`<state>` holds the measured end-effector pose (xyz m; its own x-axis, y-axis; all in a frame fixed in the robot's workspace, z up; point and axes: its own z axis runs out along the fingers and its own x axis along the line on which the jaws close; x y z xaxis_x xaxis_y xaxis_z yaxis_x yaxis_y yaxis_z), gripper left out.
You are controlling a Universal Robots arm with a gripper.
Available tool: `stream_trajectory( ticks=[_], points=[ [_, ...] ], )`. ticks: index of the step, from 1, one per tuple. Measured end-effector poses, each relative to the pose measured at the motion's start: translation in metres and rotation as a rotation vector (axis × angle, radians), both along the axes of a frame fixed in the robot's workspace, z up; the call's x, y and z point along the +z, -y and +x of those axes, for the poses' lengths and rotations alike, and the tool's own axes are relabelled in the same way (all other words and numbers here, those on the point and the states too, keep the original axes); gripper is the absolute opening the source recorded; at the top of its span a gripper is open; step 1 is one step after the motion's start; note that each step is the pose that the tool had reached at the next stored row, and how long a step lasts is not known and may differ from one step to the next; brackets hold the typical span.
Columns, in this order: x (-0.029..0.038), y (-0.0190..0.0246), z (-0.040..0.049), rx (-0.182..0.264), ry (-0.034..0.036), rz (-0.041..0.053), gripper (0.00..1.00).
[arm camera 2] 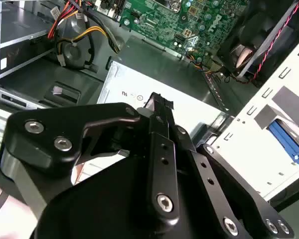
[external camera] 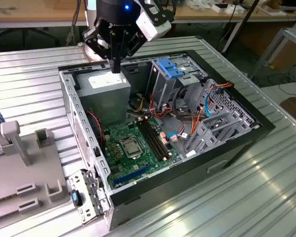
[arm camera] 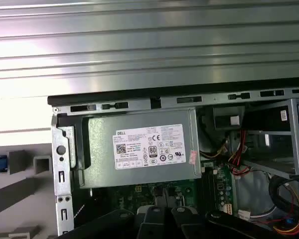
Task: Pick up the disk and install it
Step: 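Reach for the disk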
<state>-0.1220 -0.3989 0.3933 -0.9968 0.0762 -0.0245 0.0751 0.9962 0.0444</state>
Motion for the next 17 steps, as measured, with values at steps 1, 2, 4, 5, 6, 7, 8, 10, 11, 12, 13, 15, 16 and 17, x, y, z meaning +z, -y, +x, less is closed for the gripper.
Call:
stream_trajectory(
  ticks=[1,2,4,5,6,7,8,10,11,12,13,15,16,17],
  points=[
    [0.0000,0.0001,-0.0019,0.000,0.0000,0.0001,0.11],
    [0.0000,0.0001,-0.0037,0.000,0.0000,0.0000,0.11],
    [0.0000,0.0000,-0.0103,0.000,0.0000,0.0000,0.11],
    [0.0000,-0.0009,-0.0163,0.000,0.0000,0.0000,0.11],
    [0.0000,-0.0016,-0.0192,0.000,0.0000,0.0000,0.11],
    [0.0000,-0.0021,-0.0215,0.000,0.0000,0.0000,0.11],
    [0.0000,-0.0027,-0.0246,0.000,0.0000,0.0000,0.11],
    [0.0000,-0.0033,-0.0323,0.000,0.0000,-0.0001,0.11],
    [0.0000,-0.0033,-0.0349,0.000,0.0000,0.0000,0.11],
    [0.0000,-0.0033,-0.0367,0.000,0.0000,-0.0001,0.11],
    [0.0000,-0.0033,-0.0382,0.000,0.0000,0.0000,0.11],
    [0.0000,-0.0033,-0.0417,0.000,0.0000,0.0000,0.11],
    [0.0000,-0.0033,-0.0446,0.000,0.0000,0.0000,0.11],
    [-0.0001,-0.0033,-0.0461,0.000,0.0001,0.0001,0.11]
  ],
)
